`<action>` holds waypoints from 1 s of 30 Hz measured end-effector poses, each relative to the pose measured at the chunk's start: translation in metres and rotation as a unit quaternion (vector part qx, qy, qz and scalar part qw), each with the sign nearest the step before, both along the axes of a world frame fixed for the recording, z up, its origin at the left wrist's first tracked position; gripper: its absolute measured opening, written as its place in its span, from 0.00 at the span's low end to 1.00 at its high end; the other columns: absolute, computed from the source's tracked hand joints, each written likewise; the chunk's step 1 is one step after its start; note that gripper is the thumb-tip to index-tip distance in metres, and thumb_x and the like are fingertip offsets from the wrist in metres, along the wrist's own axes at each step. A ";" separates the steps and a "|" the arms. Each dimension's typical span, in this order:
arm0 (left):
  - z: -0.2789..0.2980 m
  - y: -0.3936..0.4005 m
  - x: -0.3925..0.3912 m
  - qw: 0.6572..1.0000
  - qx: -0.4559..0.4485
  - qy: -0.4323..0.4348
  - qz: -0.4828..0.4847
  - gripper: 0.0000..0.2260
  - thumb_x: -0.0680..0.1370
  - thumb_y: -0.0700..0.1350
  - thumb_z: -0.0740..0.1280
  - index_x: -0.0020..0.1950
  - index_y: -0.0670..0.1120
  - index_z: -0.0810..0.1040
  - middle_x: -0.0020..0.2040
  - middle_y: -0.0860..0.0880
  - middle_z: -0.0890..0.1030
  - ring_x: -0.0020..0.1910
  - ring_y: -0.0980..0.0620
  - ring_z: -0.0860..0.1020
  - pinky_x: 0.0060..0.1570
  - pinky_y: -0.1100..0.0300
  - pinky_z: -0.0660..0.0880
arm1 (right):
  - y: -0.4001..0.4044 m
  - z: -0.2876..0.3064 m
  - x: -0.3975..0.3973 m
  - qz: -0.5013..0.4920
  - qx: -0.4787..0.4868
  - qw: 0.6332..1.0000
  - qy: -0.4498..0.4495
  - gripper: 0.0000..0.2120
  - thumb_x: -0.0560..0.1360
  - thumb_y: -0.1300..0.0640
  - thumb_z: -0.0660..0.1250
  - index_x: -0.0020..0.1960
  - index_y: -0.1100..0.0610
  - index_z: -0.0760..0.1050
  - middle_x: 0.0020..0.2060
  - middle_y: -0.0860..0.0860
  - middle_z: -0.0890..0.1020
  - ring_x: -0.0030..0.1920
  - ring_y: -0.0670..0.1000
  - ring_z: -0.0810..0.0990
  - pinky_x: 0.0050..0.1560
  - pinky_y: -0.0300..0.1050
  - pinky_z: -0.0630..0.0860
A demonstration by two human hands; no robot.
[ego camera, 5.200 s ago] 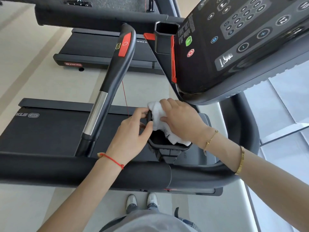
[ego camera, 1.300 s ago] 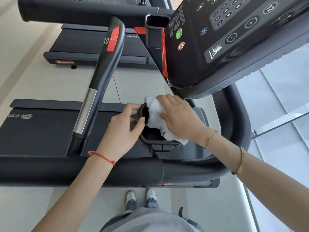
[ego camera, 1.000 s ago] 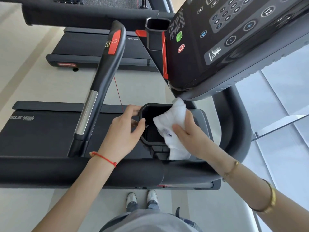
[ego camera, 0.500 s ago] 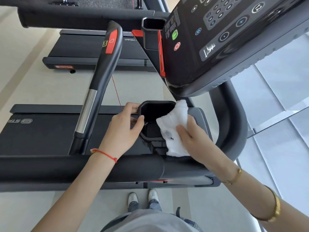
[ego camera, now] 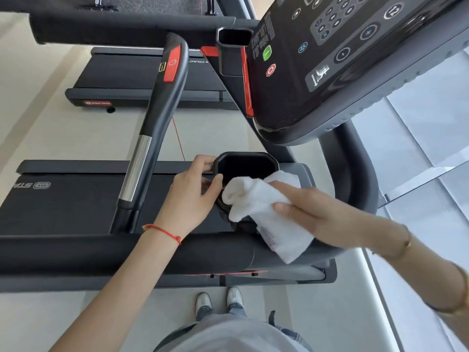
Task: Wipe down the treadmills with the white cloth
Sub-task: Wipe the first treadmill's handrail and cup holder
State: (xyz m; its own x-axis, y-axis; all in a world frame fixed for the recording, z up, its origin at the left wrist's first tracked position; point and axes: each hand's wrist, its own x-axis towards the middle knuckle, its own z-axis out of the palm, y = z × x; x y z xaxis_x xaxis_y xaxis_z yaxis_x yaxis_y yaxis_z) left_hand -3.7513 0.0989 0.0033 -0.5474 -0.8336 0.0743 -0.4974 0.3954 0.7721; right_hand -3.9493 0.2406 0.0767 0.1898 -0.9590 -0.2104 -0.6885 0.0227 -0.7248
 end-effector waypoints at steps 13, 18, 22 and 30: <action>0.000 -0.002 0.001 1.000 0.012 0.016 -0.001 0.13 0.80 0.51 0.63 0.64 0.53 0.71 0.55 0.62 0.76 0.46 0.73 0.76 0.47 0.76 0.70 | -0.039 -0.024 0.043 0.083 -0.137 0.932 0.326 0.15 0.82 0.46 0.49 0.45 0.56 0.63 0.38 0.49 0.73 0.42 0.54 0.73 0.54 0.44 0.64; -0.001 -0.003 0.002 1.000 0.002 0.009 -0.001 0.15 0.79 0.51 0.63 0.65 0.54 0.71 0.55 0.63 0.76 0.47 0.71 0.77 0.42 0.78 0.70 | -0.014 -0.017 0.015 0.097 -0.135 0.945 0.283 0.17 0.81 0.44 0.52 0.48 0.56 0.70 0.41 0.48 0.77 0.43 0.50 0.73 0.41 0.39 0.67; -0.001 -0.003 0.001 1.000 0.005 0.009 0.001 0.14 0.79 0.51 0.63 0.65 0.54 0.71 0.55 0.64 0.76 0.48 0.70 0.76 0.41 0.78 0.70 | -0.016 -0.017 0.012 0.099 -0.152 0.938 0.295 0.16 0.81 0.45 0.55 0.45 0.57 0.71 0.39 0.48 0.77 0.43 0.51 0.75 0.44 0.40 0.67; 0.001 -0.001 0.001 1.000 0.010 0.006 0.009 0.13 0.80 0.50 0.62 0.65 0.54 0.72 0.57 0.61 0.79 0.49 0.66 0.78 0.52 0.68 0.75 | -0.042 -0.034 0.044 0.026 -0.133 0.952 0.275 0.17 0.81 0.45 0.56 0.39 0.55 0.62 0.29 0.44 0.63 0.35 0.52 0.68 0.39 0.46 0.62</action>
